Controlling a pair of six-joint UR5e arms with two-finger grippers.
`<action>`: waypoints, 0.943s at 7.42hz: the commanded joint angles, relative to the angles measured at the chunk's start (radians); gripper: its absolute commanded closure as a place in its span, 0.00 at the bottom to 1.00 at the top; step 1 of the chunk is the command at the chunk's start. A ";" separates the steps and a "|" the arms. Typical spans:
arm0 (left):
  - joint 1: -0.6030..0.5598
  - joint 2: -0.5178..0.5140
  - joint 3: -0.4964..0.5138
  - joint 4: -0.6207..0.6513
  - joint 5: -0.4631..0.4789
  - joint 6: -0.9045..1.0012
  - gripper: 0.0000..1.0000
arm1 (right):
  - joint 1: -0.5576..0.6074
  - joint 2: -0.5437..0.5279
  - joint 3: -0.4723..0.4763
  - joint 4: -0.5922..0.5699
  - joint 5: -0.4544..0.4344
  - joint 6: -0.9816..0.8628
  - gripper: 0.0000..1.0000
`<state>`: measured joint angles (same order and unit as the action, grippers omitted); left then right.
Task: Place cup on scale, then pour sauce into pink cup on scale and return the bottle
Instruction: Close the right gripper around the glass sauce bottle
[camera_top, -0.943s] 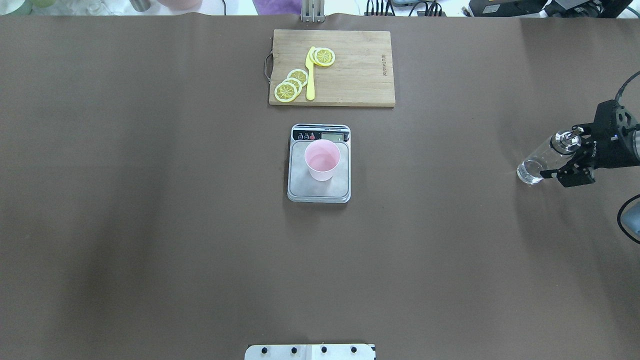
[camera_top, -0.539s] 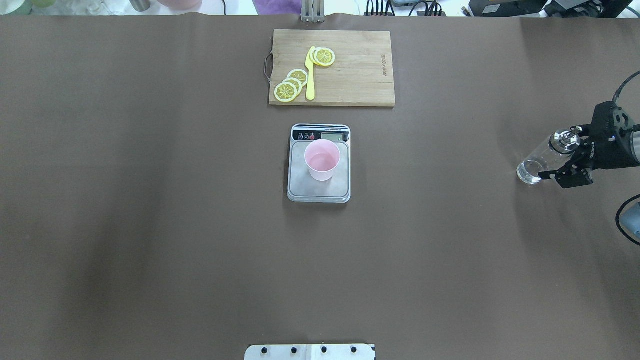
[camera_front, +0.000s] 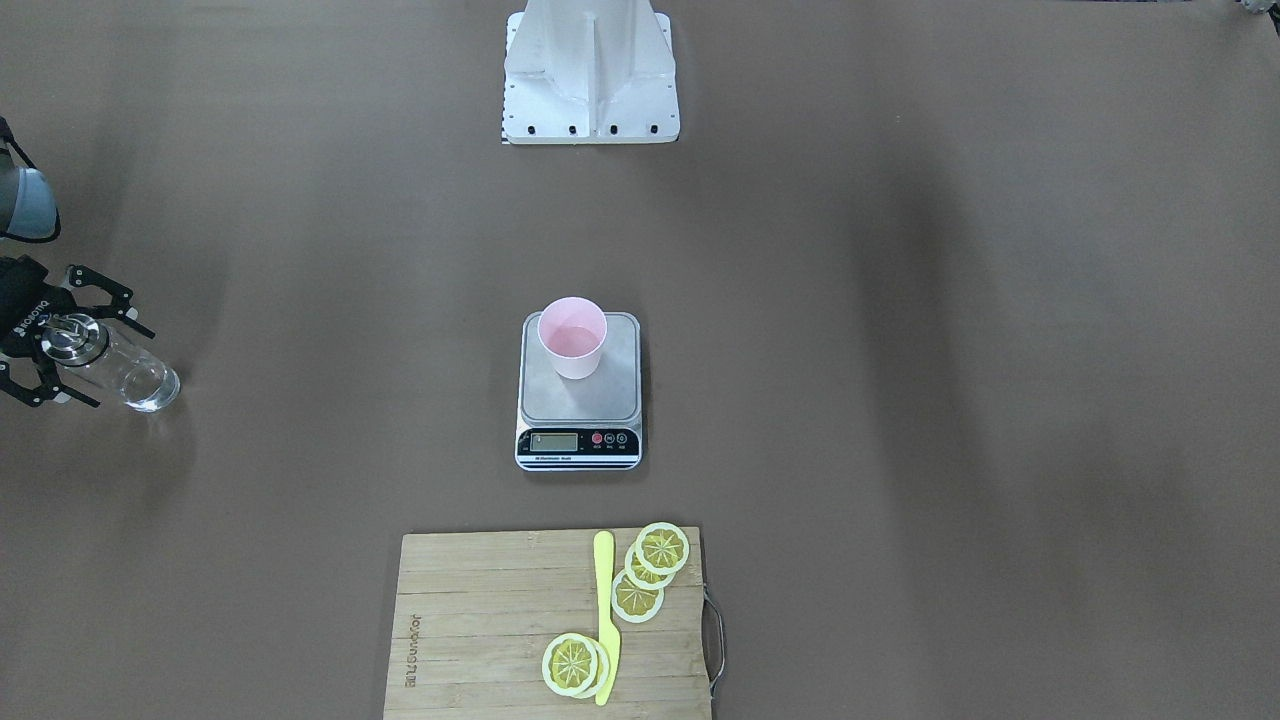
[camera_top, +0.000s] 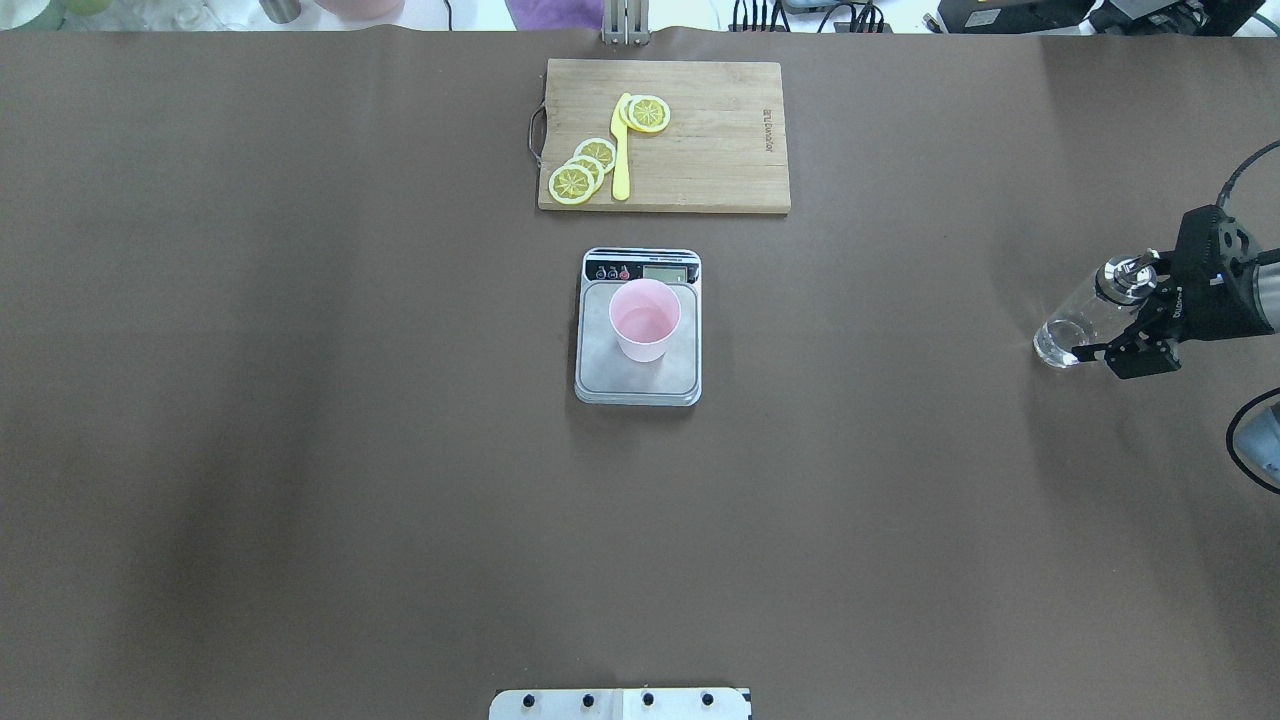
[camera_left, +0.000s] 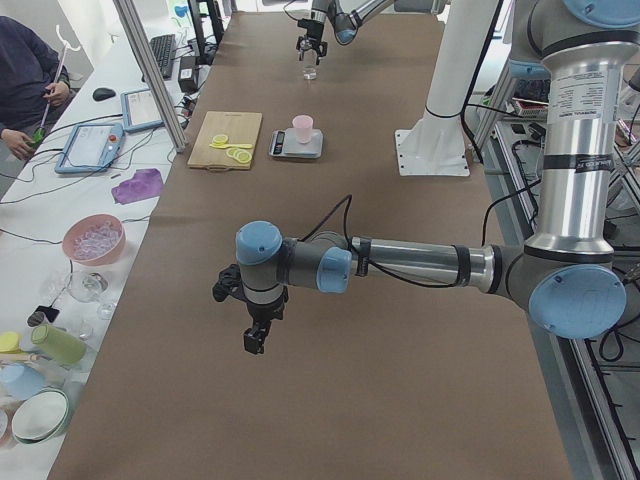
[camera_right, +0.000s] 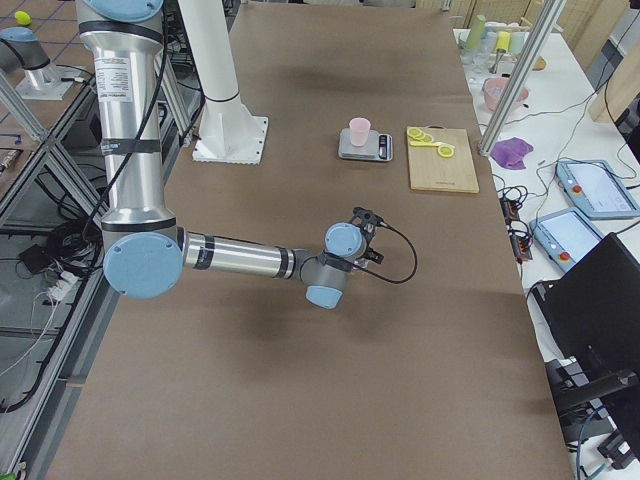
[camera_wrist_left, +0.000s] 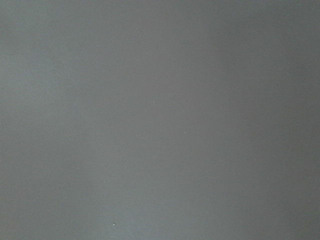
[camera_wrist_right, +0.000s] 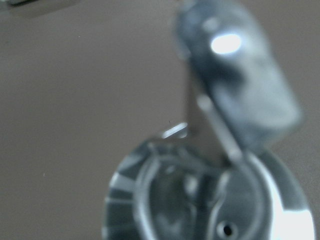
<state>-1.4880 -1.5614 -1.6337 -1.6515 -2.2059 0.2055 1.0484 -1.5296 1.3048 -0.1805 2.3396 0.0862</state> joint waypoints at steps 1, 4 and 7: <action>0.000 -0.002 0.002 -0.002 0.000 0.000 0.02 | -0.002 -0.001 -0.001 0.000 0.001 0.001 0.01; 0.000 -0.002 0.002 -0.002 0.000 0.000 0.02 | -0.004 -0.001 -0.004 -0.001 0.001 0.001 0.01; 0.000 -0.002 0.002 -0.002 0.000 0.000 0.02 | -0.005 -0.003 -0.004 -0.001 0.006 0.003 0.02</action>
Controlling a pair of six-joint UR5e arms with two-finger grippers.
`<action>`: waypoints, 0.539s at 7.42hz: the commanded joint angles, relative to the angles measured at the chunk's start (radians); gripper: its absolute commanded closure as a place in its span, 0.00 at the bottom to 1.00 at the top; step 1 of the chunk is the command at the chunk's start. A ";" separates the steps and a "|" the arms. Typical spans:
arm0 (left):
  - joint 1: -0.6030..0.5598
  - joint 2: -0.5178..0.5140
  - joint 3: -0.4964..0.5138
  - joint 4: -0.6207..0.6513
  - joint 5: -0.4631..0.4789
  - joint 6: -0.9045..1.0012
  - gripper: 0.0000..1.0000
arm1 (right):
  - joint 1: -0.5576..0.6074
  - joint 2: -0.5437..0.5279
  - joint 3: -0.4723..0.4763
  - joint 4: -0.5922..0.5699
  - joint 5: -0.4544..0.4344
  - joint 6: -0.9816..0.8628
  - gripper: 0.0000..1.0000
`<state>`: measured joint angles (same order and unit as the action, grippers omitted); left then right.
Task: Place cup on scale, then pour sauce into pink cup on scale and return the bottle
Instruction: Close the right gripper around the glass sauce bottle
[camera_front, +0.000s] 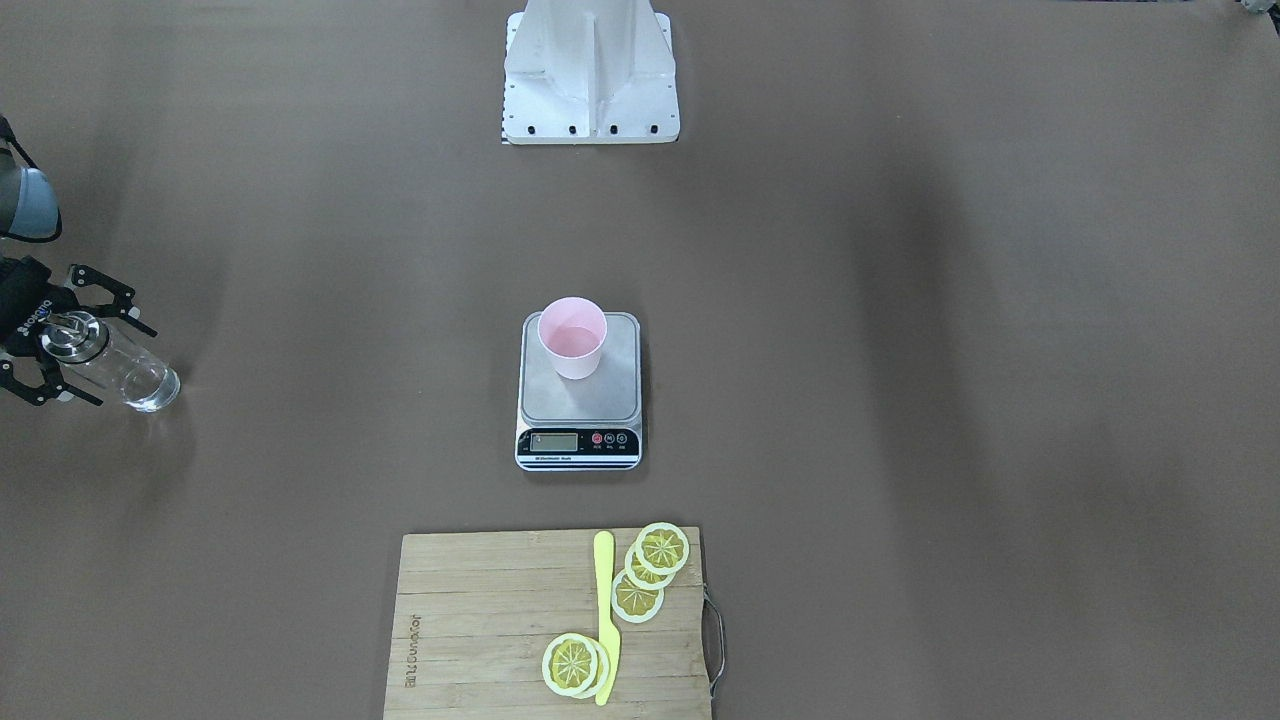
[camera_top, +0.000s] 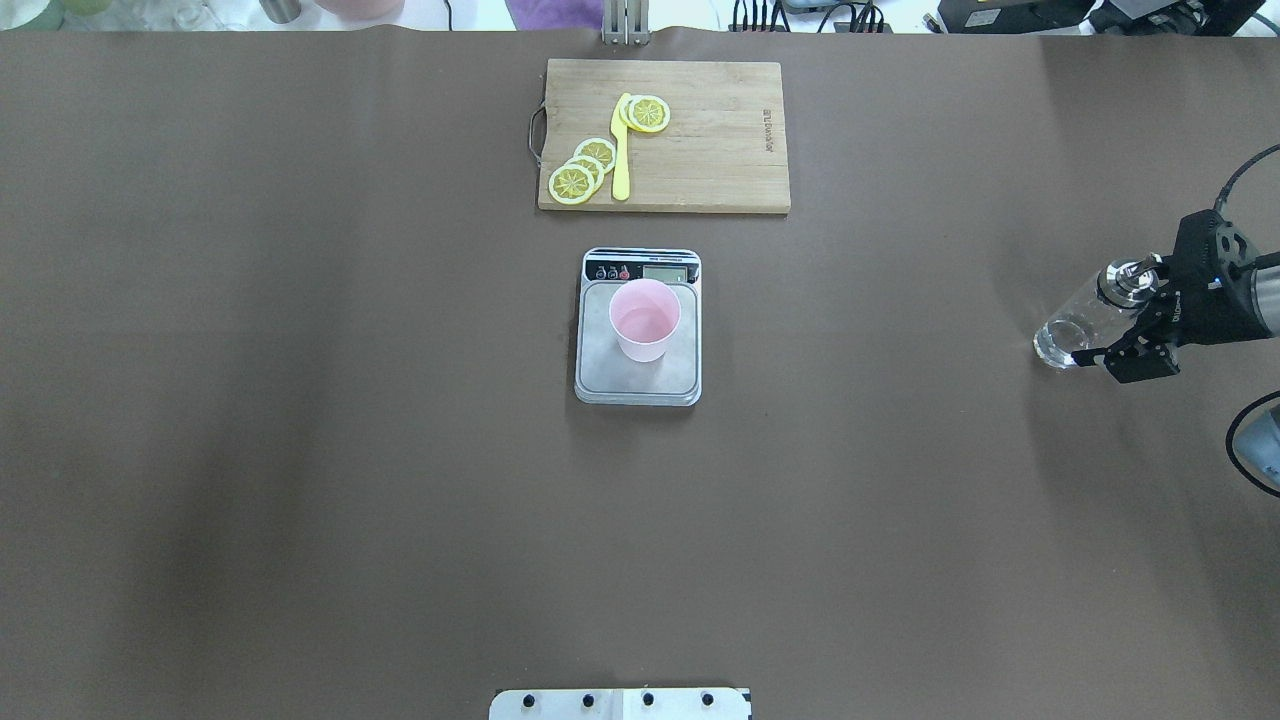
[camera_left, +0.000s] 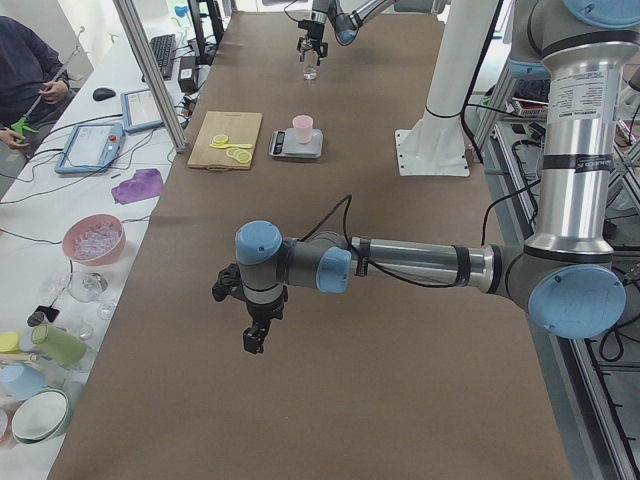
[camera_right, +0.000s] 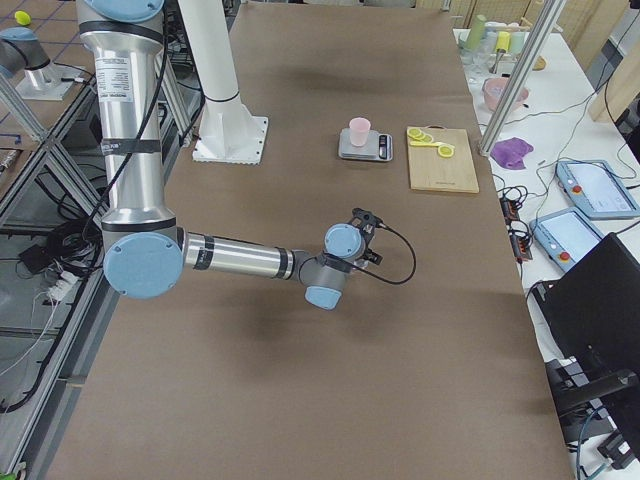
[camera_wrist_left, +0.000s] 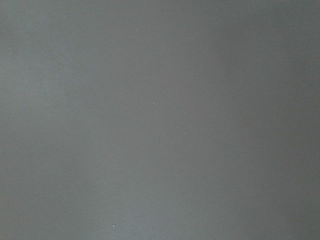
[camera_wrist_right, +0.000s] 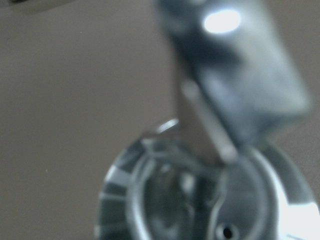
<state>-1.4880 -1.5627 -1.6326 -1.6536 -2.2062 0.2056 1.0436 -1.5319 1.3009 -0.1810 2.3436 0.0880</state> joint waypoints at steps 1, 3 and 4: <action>0.000 0.000 0.000 0.000 0.000 0.000 0.02 | 0.000 -0.001 -0.002 0.000 0.003 -0.001 0.06; 0.000 0.000 0.000 0.000 0.000 0.000 0.02 | 0.000 -0.002 -0.002 0.000 0.005 0.002 0.30; 0.000 0.000 0.000 -0.002 0.000 0.000 0.02 | 0.000 -0.004 -0.003 -0.002 0.006 0.004 0.52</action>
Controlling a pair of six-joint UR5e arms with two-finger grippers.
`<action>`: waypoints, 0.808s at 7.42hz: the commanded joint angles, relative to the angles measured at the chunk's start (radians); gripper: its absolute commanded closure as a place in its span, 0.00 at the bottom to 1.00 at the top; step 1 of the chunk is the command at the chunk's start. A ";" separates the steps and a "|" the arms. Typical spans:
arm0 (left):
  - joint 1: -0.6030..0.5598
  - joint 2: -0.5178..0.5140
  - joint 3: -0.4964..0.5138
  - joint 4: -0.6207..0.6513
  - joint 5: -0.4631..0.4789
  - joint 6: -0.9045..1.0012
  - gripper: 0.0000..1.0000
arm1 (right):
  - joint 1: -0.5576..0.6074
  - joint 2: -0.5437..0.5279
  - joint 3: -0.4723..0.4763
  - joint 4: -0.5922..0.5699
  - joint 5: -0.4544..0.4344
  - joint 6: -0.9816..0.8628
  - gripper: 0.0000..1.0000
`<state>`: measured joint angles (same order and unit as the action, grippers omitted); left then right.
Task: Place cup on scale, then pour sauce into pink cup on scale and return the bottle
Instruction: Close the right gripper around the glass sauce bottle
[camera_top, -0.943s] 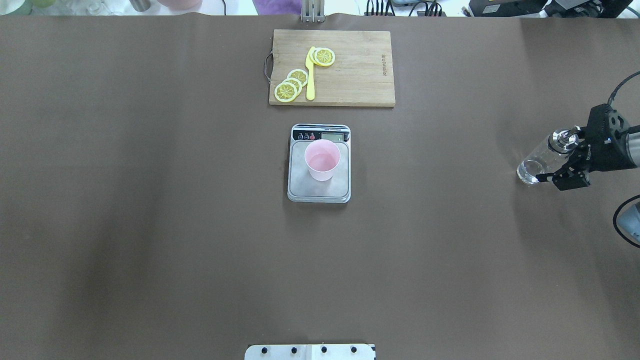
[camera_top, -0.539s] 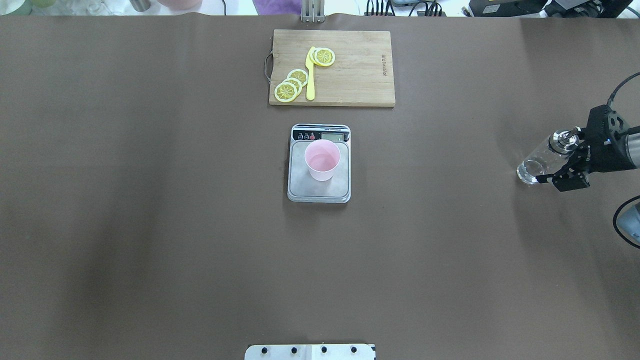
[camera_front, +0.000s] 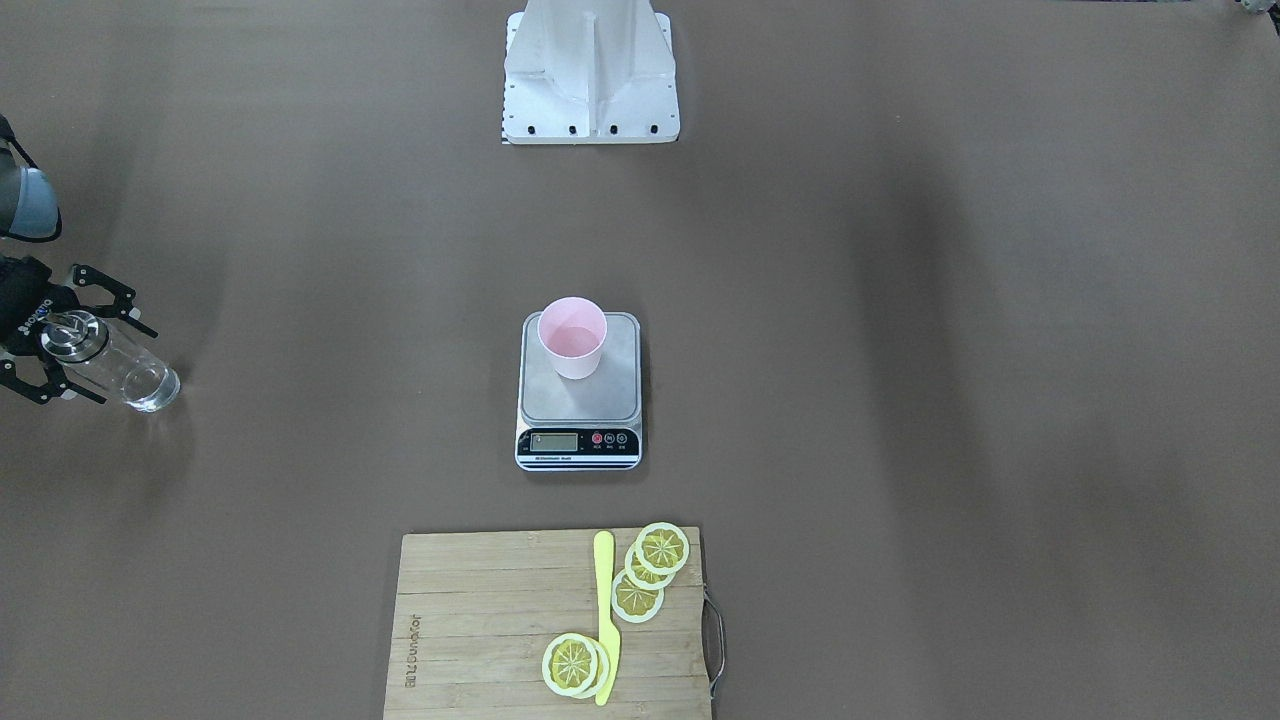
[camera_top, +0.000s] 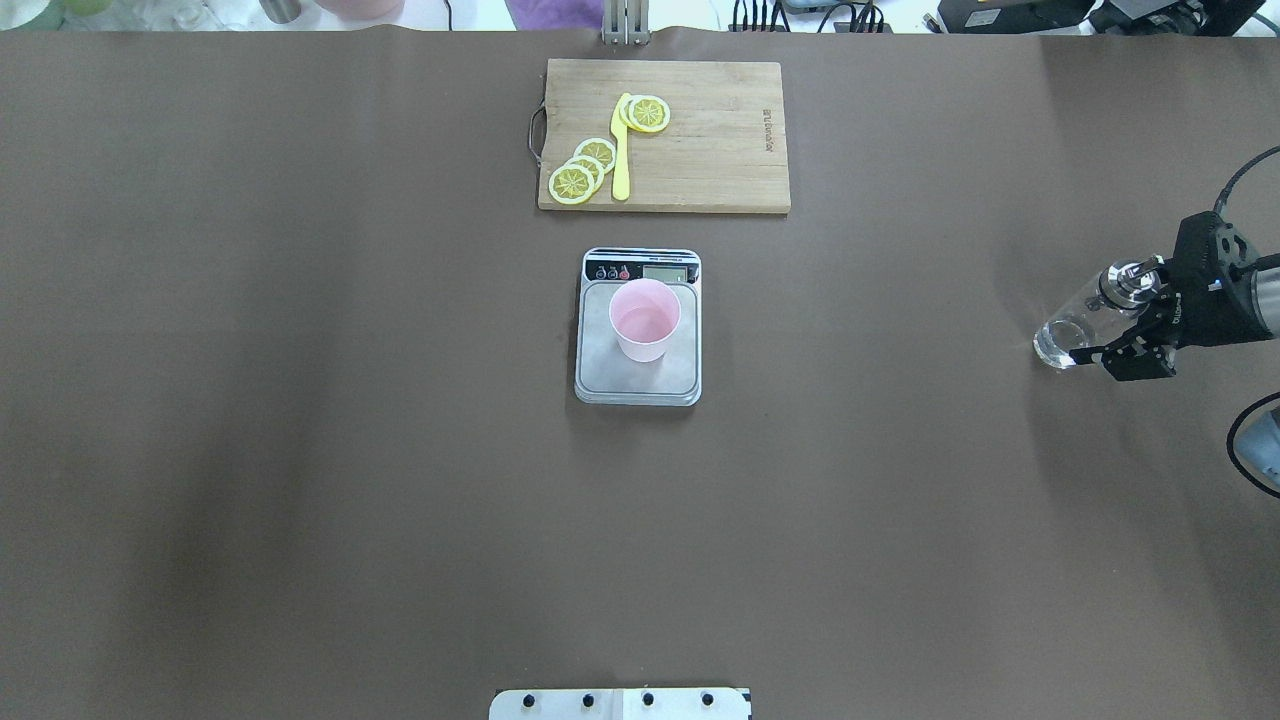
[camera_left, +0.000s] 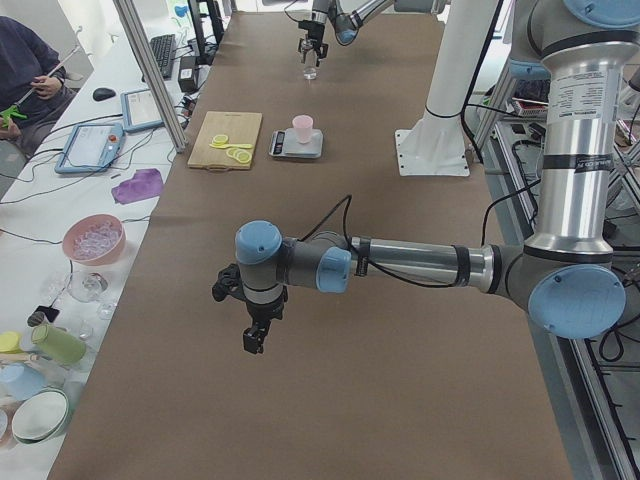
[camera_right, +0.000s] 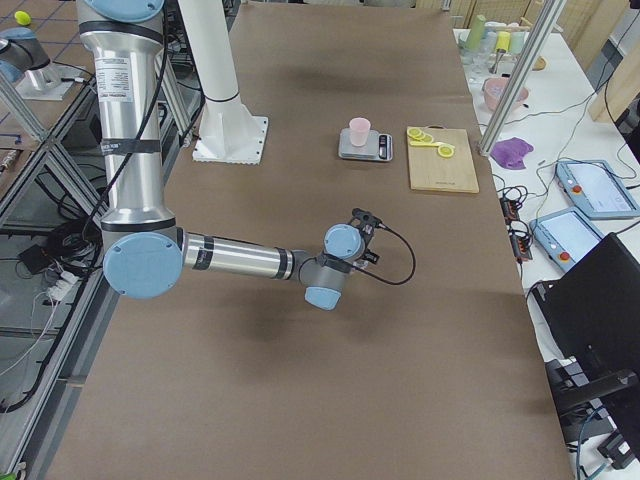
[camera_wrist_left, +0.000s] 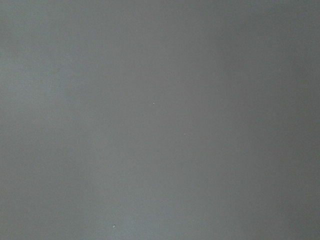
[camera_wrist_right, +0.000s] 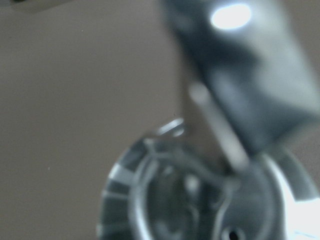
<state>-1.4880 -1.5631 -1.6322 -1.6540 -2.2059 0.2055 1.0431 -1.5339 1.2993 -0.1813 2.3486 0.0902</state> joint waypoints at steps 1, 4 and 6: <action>0.000 0.000 0.000 -0.001 0.000 0.000 0.02 | 0.000 -0.002 -0.003 -0.001 0.003 0.000 0.74; 0.000 0.003 0.000 -0.001 0.000 0.002 0.02 | 0.000 -0.002 0.001 -0.001 0.035 0.002 1.00; 0.000 0.003 0.000 -0.001 -0.002 0.002 0.02 | 0.002 0.000 0.005 -0.001 0.050 0.002 1.00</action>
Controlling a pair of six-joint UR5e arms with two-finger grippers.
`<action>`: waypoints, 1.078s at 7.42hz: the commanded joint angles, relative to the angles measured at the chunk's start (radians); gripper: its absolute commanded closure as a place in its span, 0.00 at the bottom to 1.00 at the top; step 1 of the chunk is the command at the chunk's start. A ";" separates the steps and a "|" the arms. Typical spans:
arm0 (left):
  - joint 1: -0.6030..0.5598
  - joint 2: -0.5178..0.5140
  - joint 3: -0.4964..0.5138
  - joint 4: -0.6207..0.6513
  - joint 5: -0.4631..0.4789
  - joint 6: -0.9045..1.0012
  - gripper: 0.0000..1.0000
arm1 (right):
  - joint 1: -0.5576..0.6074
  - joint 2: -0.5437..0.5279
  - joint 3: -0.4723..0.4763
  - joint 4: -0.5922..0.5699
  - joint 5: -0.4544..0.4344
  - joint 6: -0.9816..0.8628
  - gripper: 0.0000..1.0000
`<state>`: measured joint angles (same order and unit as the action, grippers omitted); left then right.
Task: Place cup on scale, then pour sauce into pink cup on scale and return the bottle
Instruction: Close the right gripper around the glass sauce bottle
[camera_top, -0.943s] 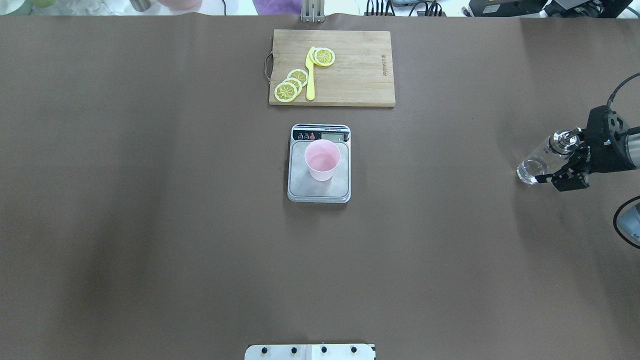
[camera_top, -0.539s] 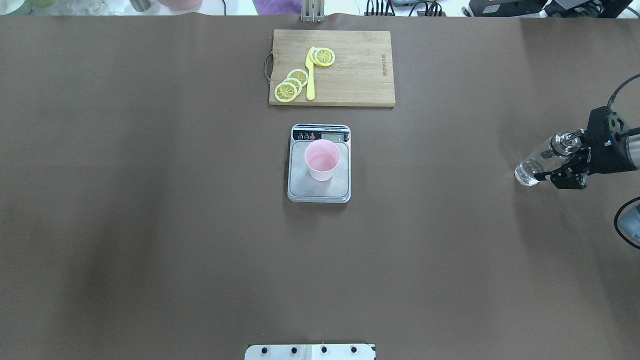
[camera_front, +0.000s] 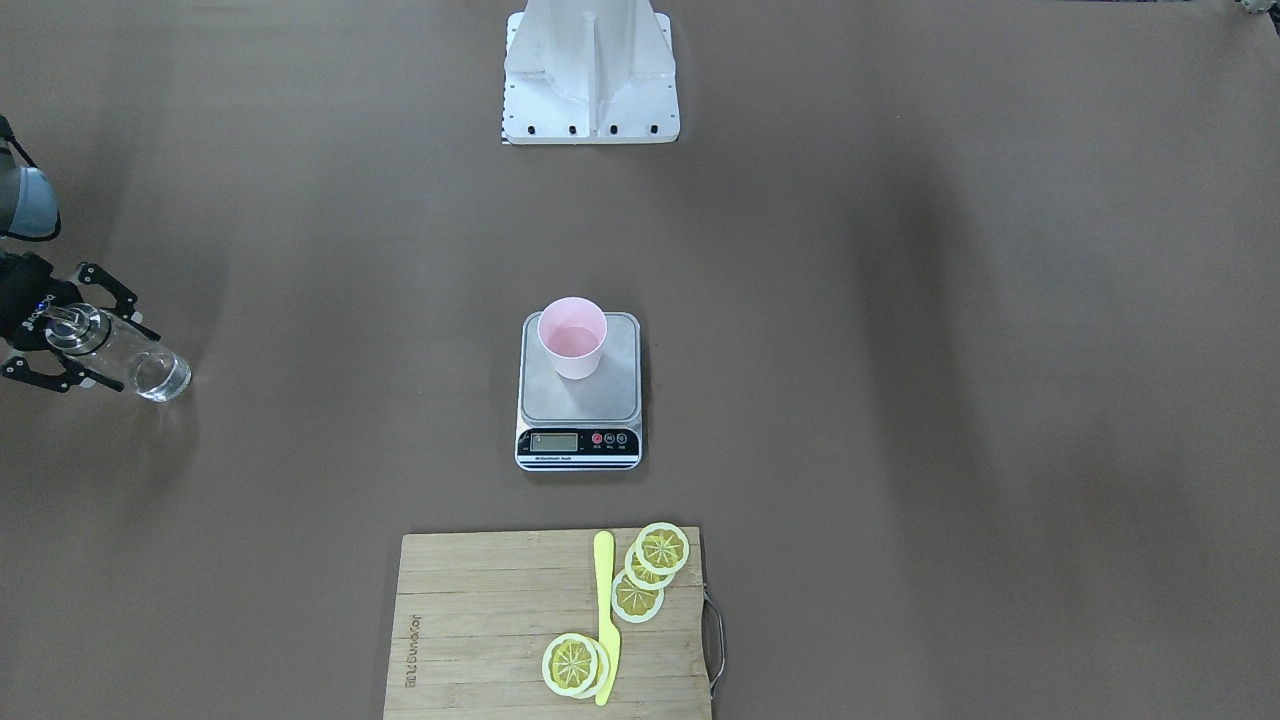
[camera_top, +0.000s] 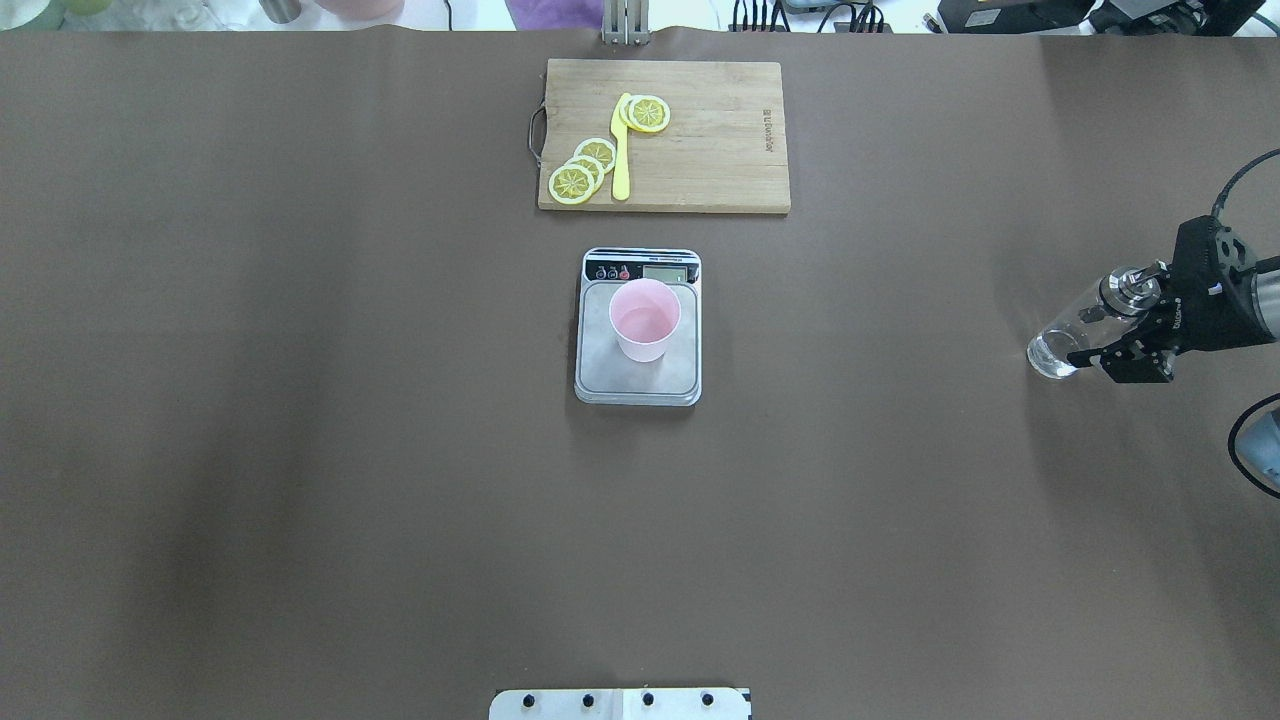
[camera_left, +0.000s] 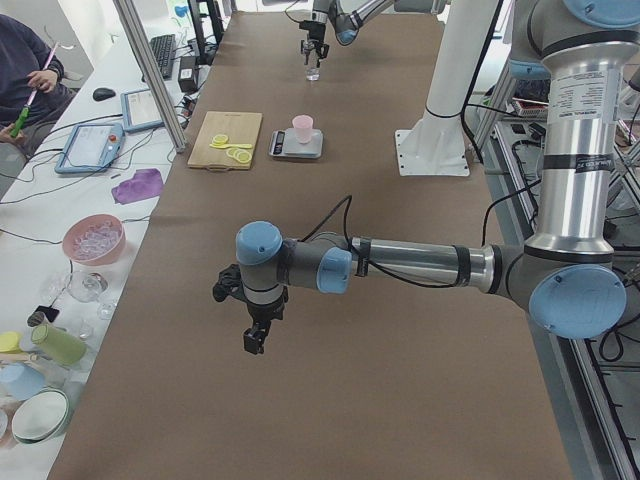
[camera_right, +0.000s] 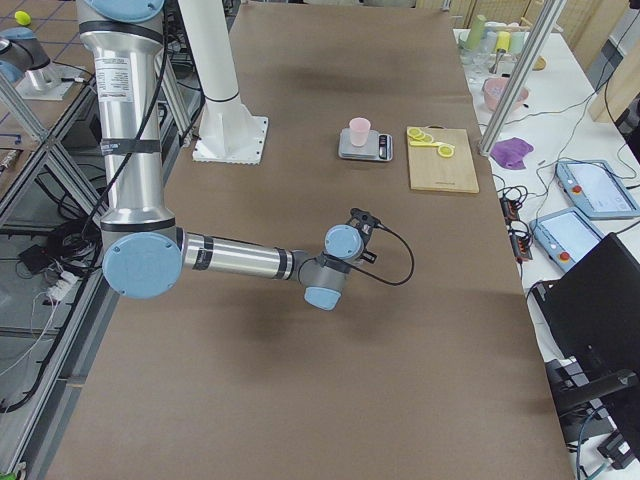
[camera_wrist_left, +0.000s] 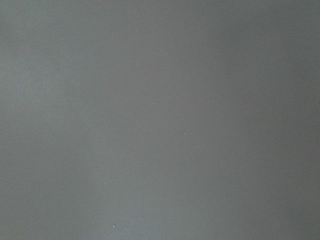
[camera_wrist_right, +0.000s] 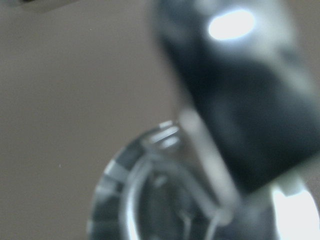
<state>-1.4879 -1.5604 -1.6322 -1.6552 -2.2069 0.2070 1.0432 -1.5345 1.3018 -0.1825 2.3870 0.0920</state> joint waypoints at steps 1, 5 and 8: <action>0.000 0.002 -0.002 0.000 0.001 0.000 0.02 | 0.004 -0.001 0.007 0.000 0.011 0.002 1.00; 0.000 0.006 -0.002 0.000 0.000 0.000 0.02 | 0.052 0.024 0.016 -0.017 0.049 0.025 1.00; -0.006 0.013 -0.008 0.012 -0.002 -0.003 0.02 | 0.072 0.027 0.019 -0.041 0.047 0.023 1.00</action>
<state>-1.4899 -1.5511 -1.6358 -1.6514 -2.2077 0.2048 1.1043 -1.5102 1.3185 -0.2058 2.4354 0.1153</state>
